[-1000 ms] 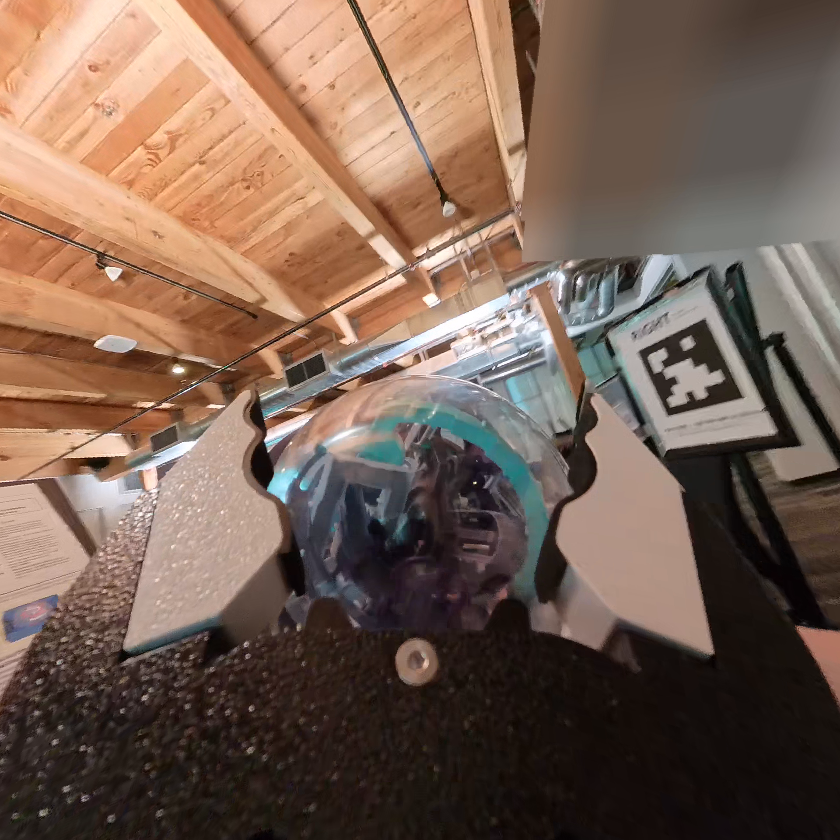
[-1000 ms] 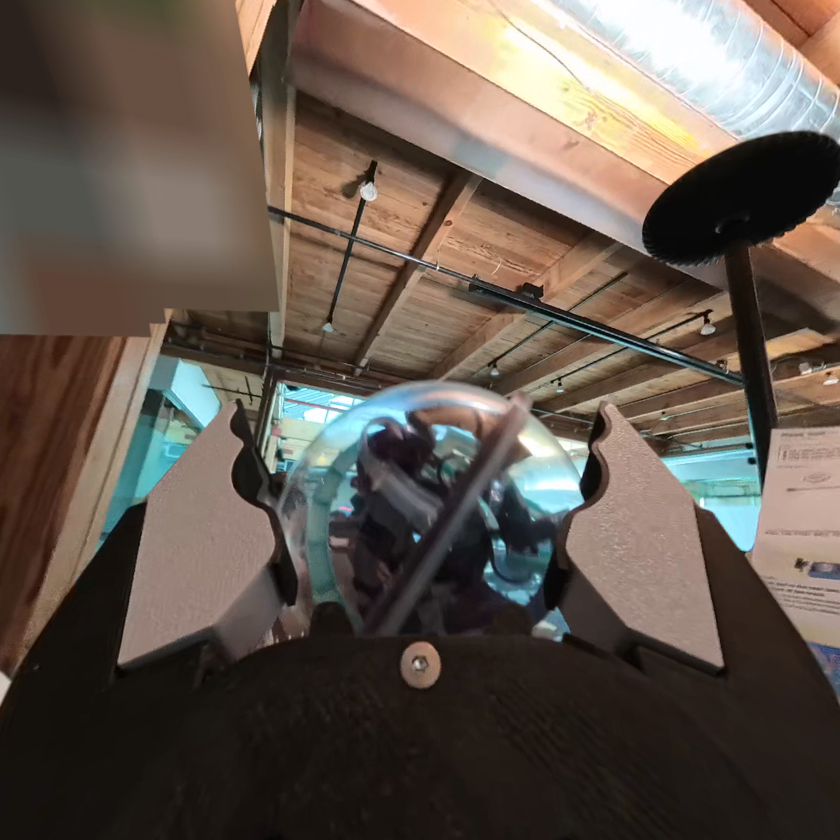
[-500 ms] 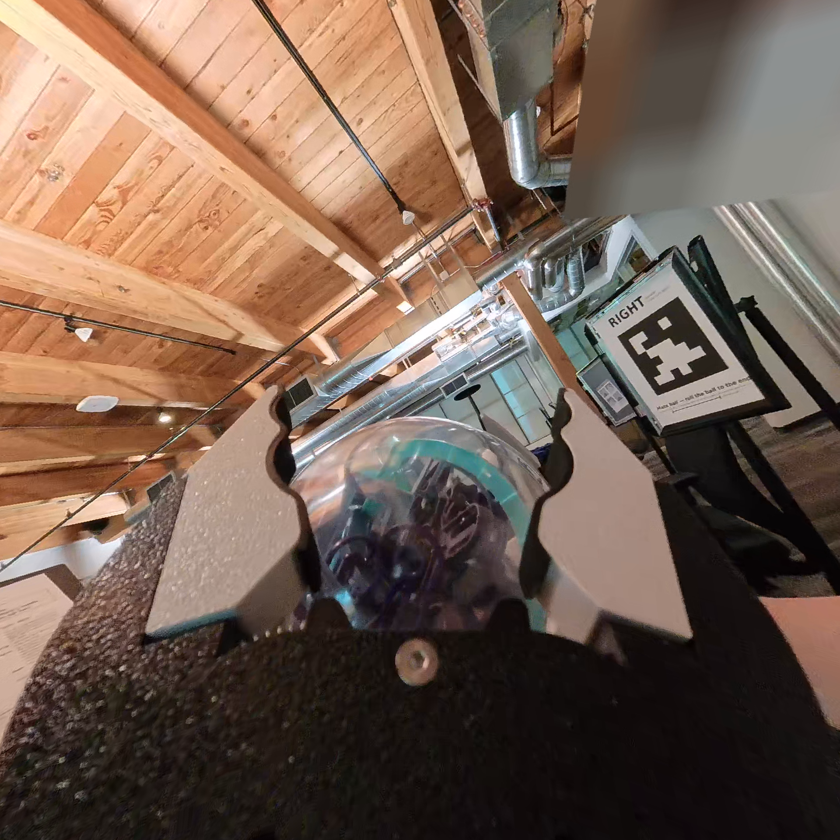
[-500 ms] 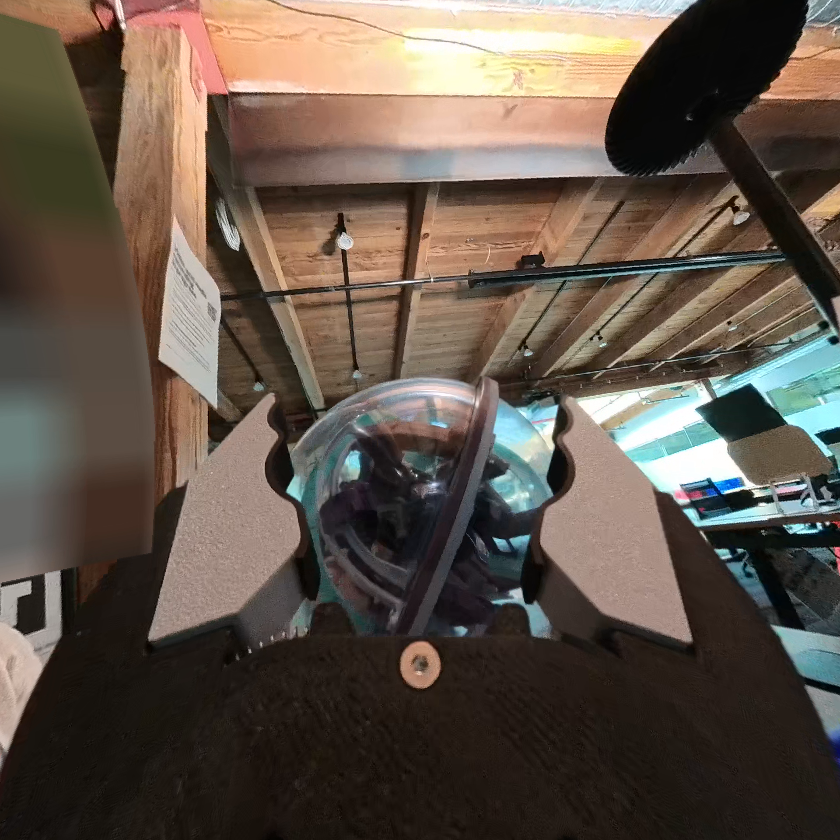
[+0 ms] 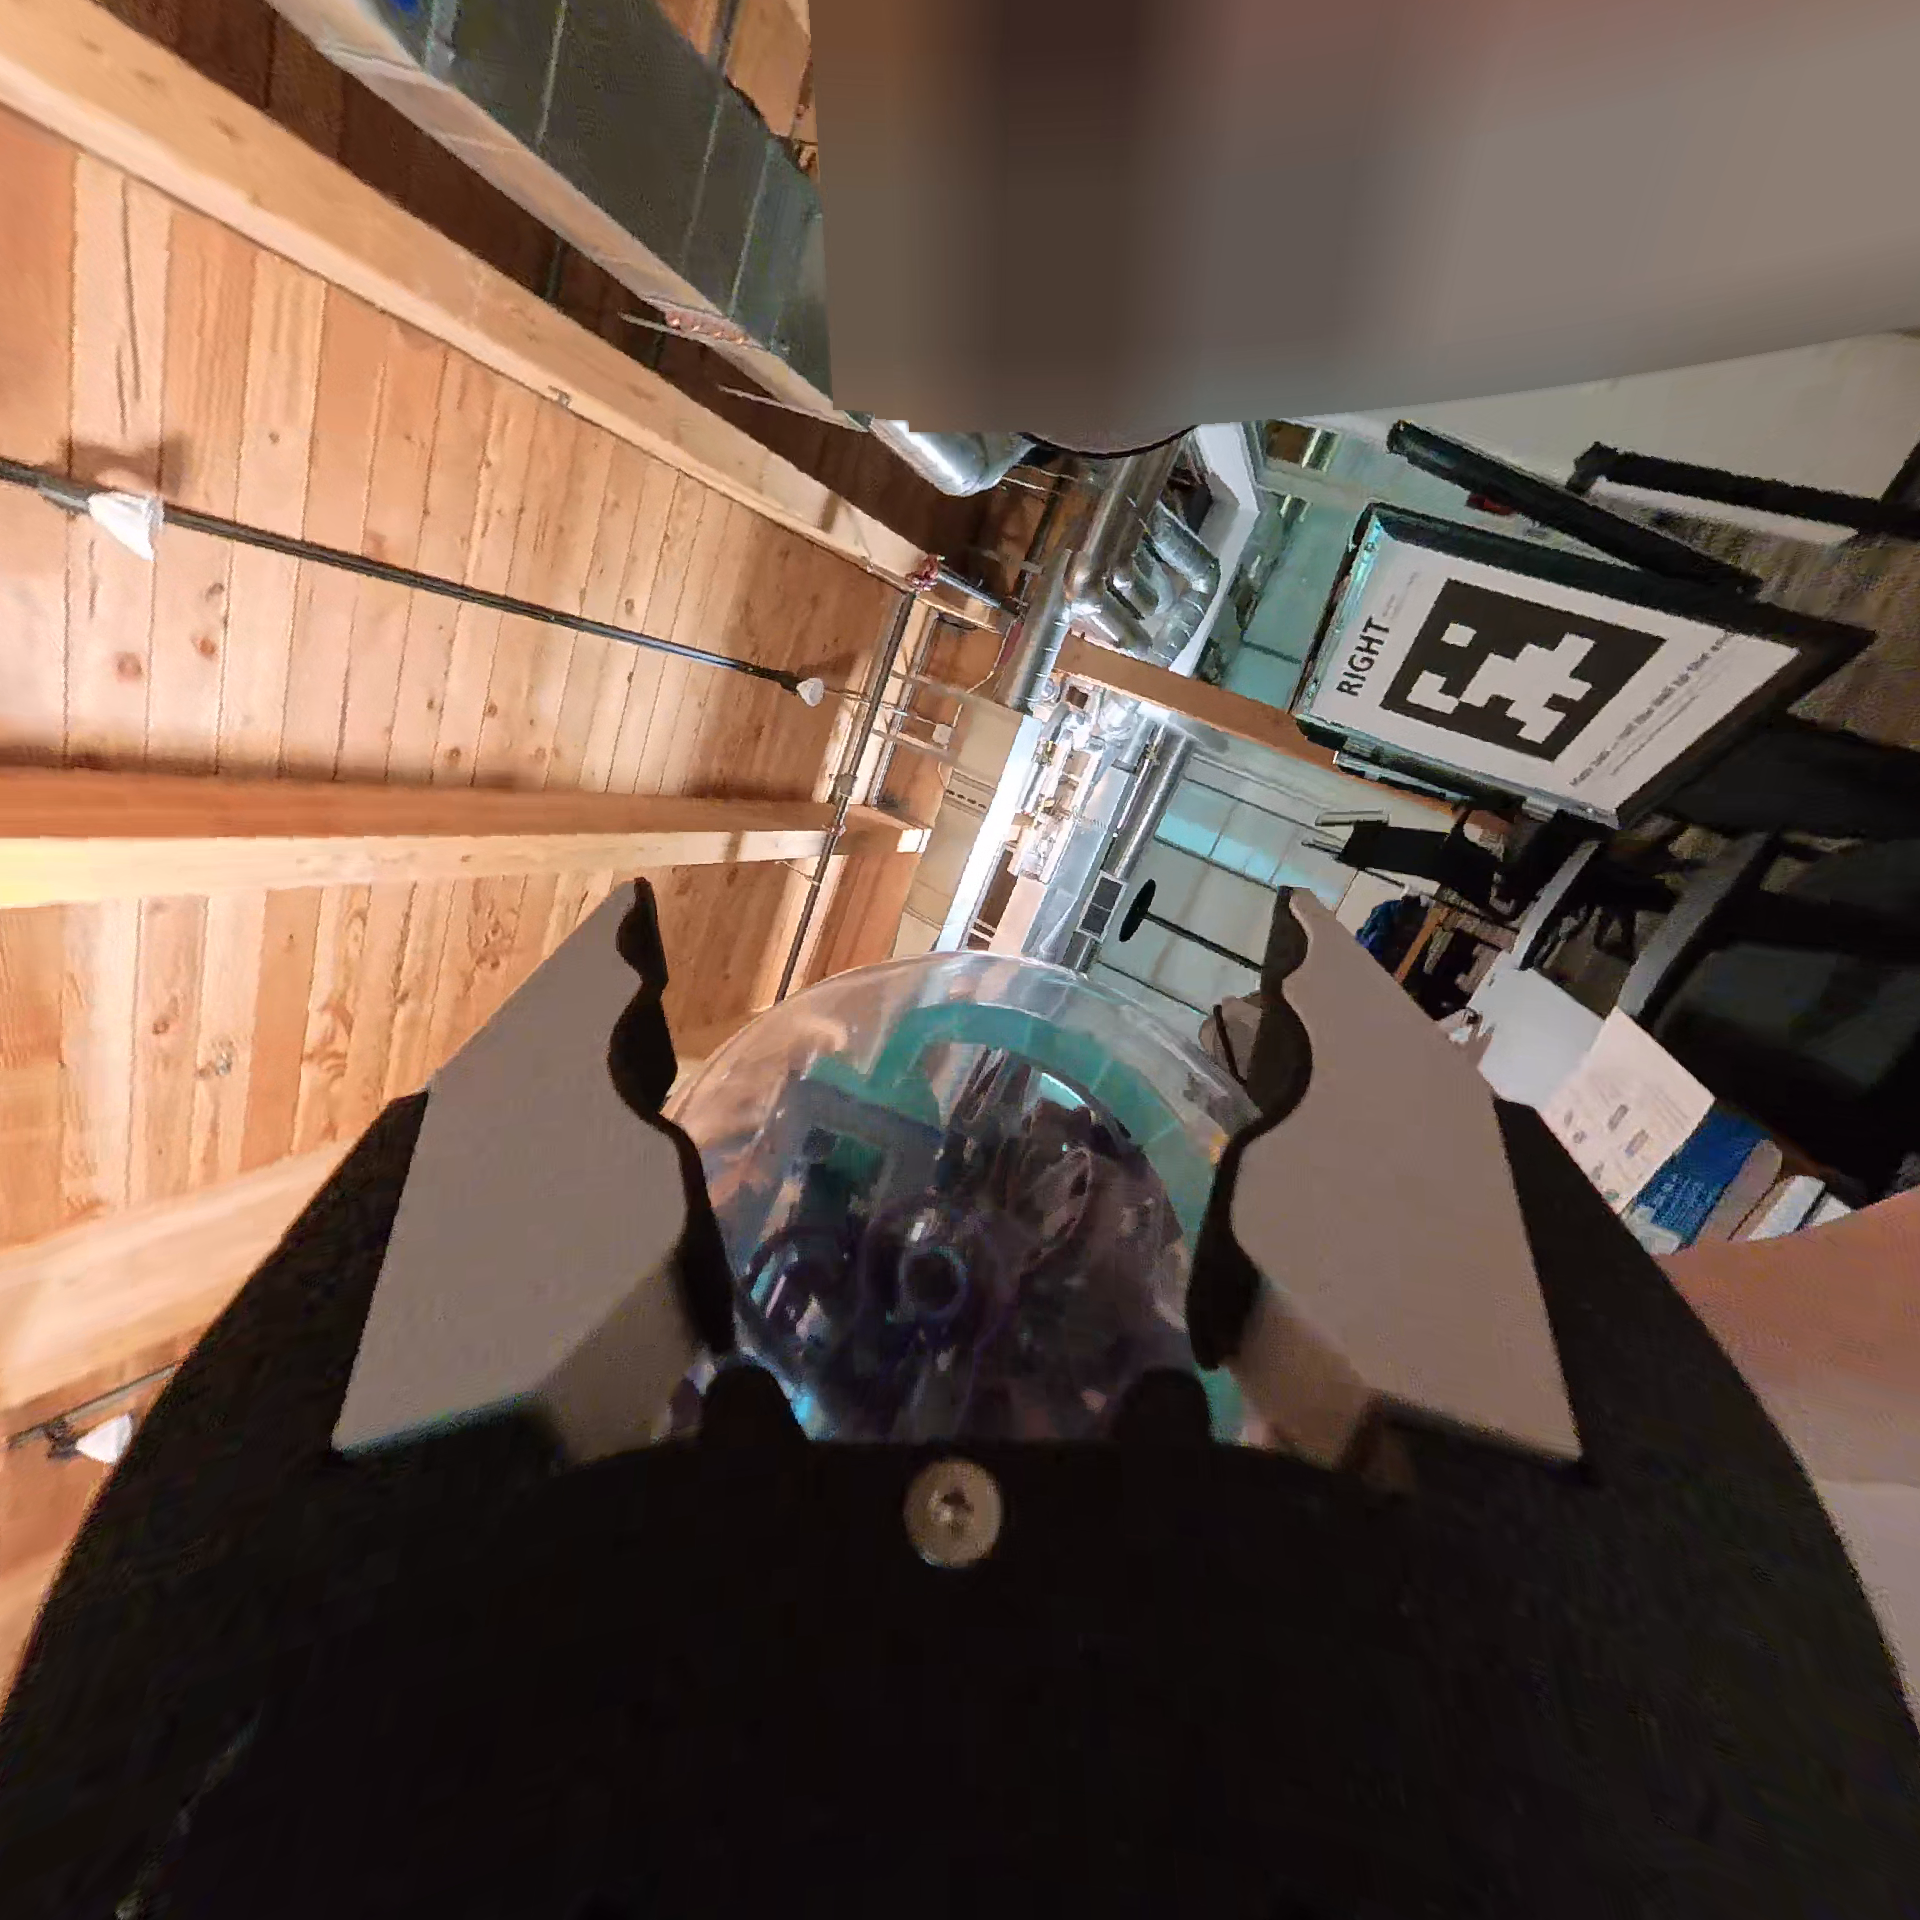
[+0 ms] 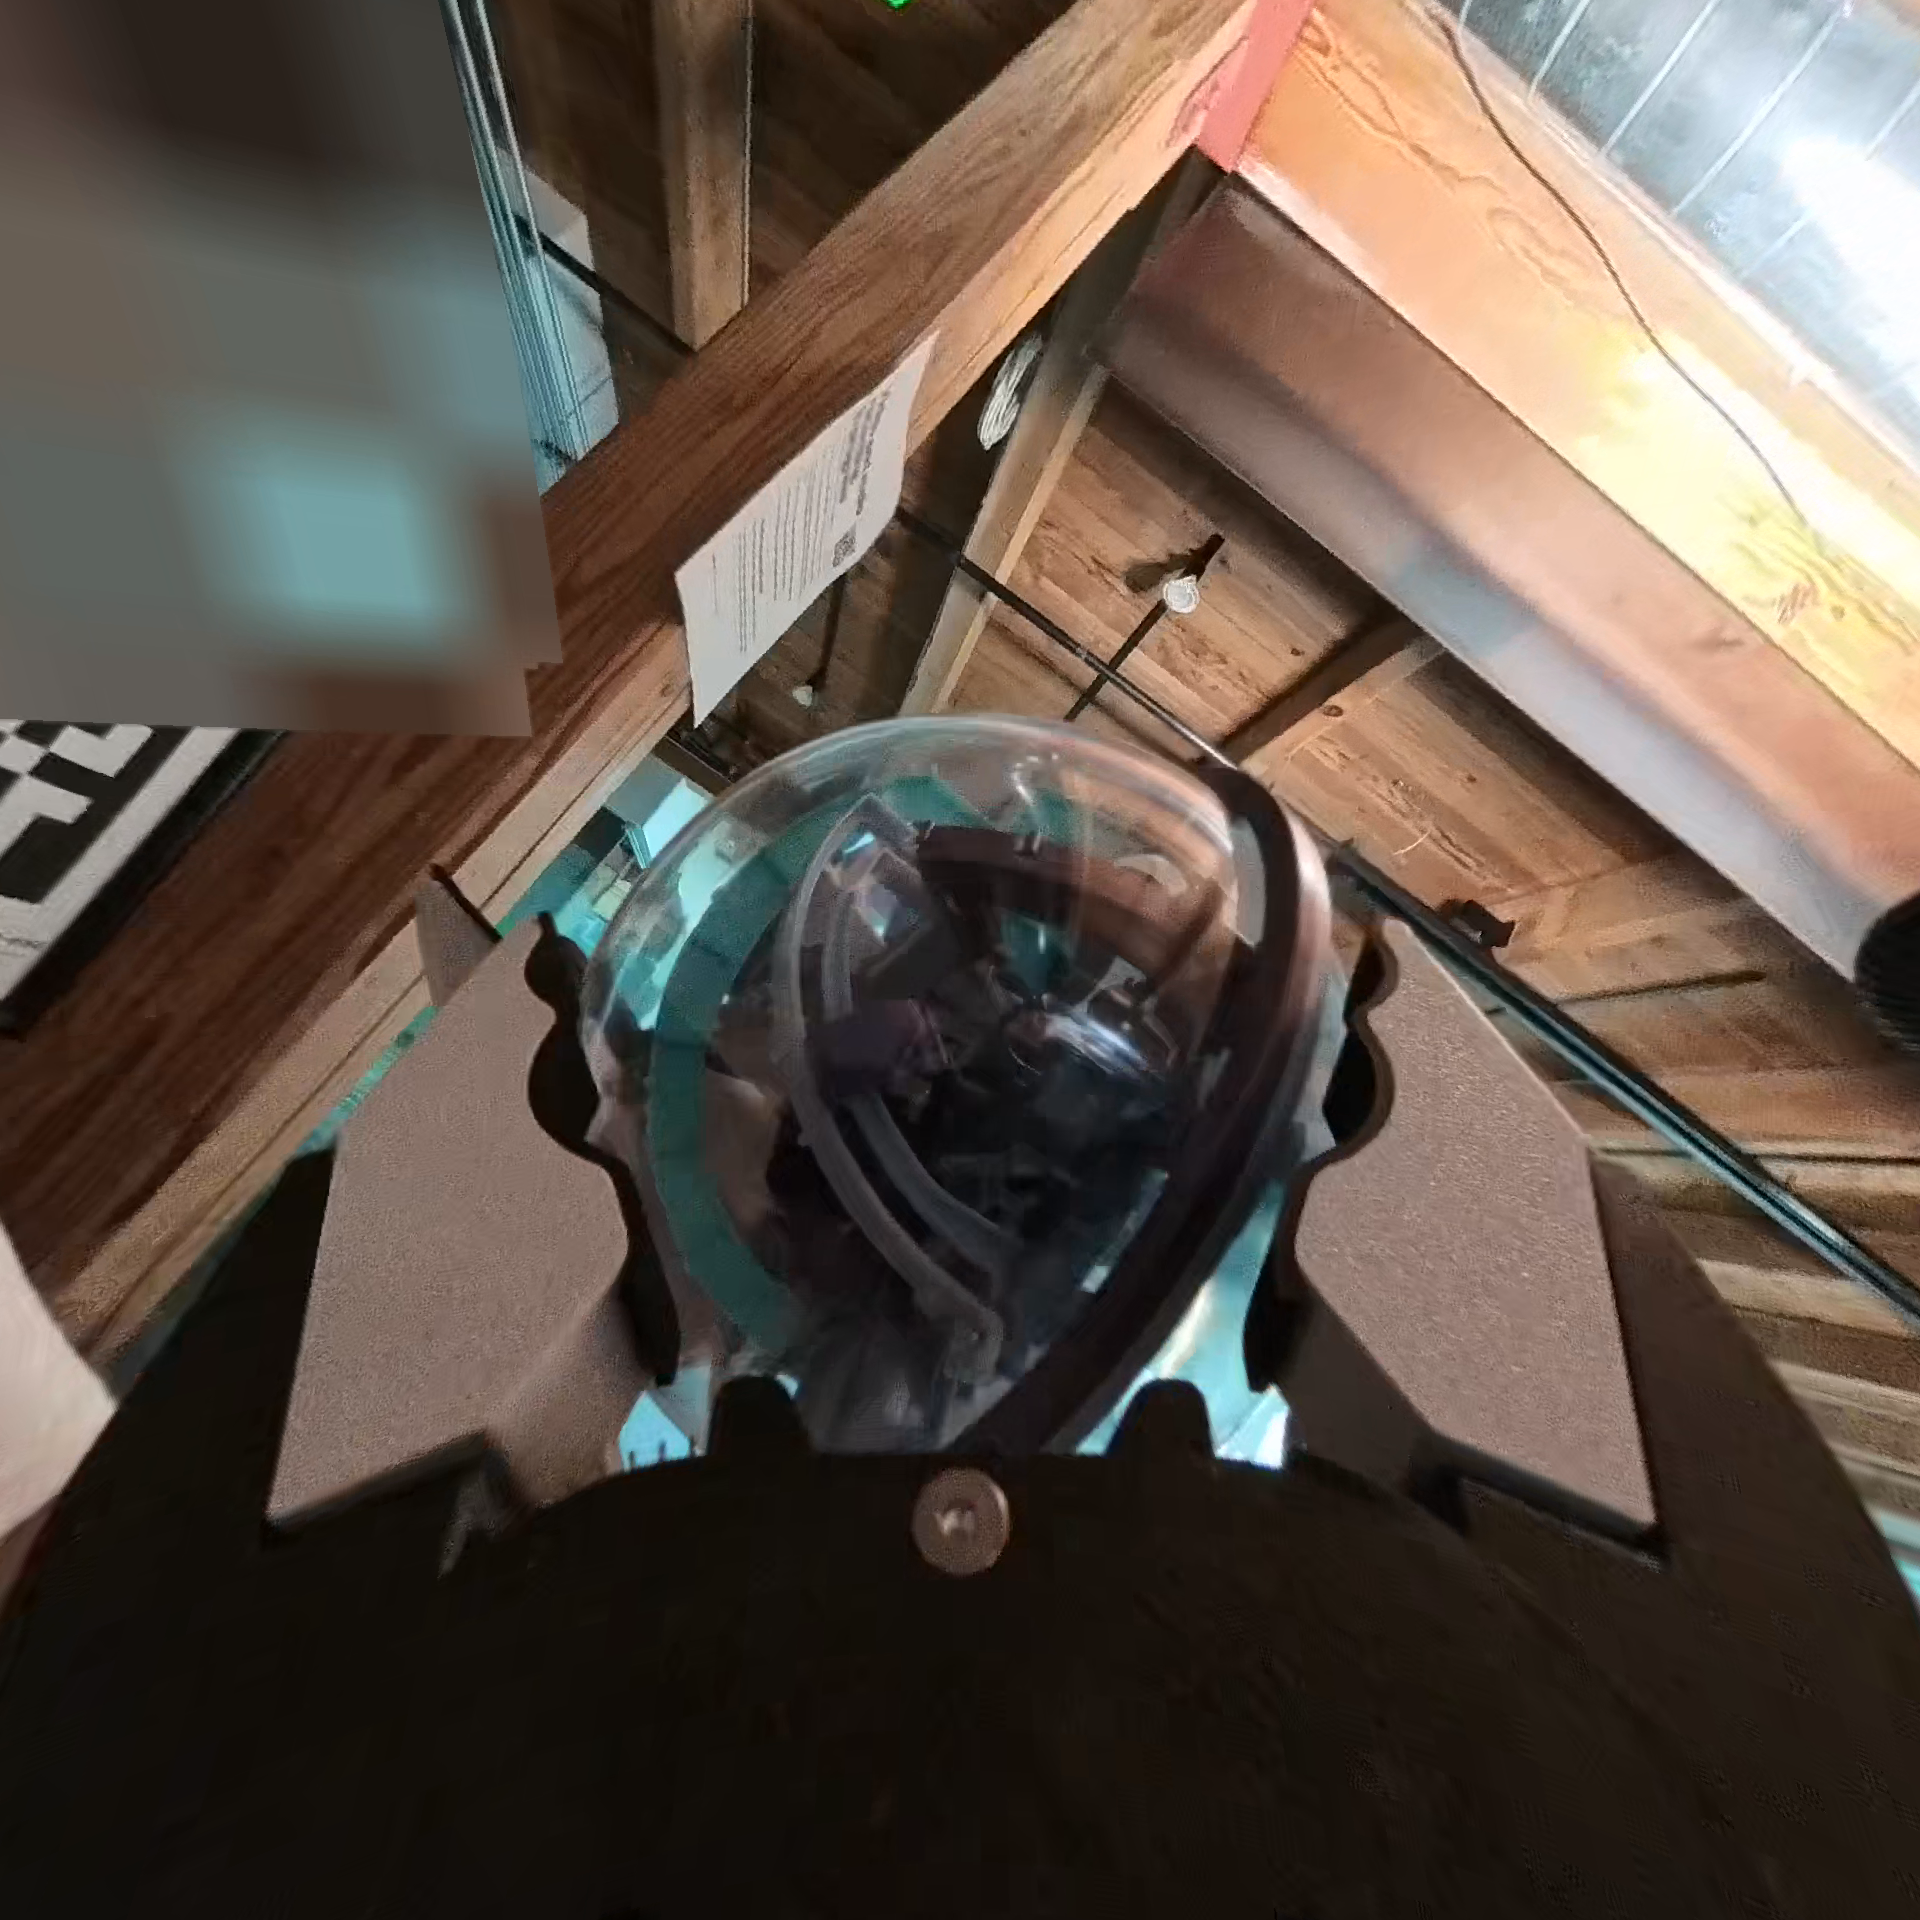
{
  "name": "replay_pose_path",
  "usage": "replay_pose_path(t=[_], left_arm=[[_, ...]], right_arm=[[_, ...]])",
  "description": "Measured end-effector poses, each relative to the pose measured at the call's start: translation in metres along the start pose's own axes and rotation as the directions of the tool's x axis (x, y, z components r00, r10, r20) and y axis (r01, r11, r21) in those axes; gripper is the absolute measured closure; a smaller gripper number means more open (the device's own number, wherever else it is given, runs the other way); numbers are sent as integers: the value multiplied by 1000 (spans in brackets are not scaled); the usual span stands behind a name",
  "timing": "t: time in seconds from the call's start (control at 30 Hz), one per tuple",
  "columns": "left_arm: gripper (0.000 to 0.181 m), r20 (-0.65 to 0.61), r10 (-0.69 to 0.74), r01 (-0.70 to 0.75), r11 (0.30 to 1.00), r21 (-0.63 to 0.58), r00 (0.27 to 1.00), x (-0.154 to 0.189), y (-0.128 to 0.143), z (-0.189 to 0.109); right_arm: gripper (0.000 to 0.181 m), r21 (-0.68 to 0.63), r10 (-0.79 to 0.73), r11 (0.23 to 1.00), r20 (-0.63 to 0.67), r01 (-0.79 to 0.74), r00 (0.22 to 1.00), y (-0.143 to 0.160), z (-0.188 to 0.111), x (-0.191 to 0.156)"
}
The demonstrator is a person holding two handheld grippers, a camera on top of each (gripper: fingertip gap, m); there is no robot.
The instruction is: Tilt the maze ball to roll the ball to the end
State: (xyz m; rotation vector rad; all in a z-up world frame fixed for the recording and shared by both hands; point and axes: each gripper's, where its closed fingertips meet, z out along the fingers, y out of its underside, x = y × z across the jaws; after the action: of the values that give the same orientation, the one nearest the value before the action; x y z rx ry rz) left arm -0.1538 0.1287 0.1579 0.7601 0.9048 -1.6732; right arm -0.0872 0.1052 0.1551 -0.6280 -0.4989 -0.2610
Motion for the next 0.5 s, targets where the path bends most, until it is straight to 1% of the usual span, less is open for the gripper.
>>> replay_pose_path(t=[0.03,0.07,0.17,0.27,0.33,0.43,0.47,0.5], left_arm=[[70,-16,36,-36,999,-8,999,2,-4,3],[69,-23,55,-56,998,-8,998,2,-9,6],[66,-33,72,-72,997,-3,997,-2,-23,13],[65,-66,67,-69,997,-22,996,-11,-30,19],[65,-85,57,-61,997,-41,995,-17,-28,20],[64,-109,42,-50,996,-75,993,-19,-20,20],[63,-119,44,-55,995,-88,992,-17,-17,20],[64,-130,48,-61,993,-101,990,-15,-14,21]], right_arm=[[36,30,-19,999,8,19,1000,-4,4,-3],[37,61,7,998,13,-8,1000,-9,6,-3],[50,175,163,971,27,-165,986,-33,8,2],[61,190,227,955,23,-227,974,-47,17,7],[60,165,278,948,-14,-272,960,-45,23,15],[51,92,244,966,-41,-240,969,-28,27,15],[47,90,234,969,-44,-229,971,-21,24,15],[46,128,235,965,-38,-229,971,-19,20,16]])
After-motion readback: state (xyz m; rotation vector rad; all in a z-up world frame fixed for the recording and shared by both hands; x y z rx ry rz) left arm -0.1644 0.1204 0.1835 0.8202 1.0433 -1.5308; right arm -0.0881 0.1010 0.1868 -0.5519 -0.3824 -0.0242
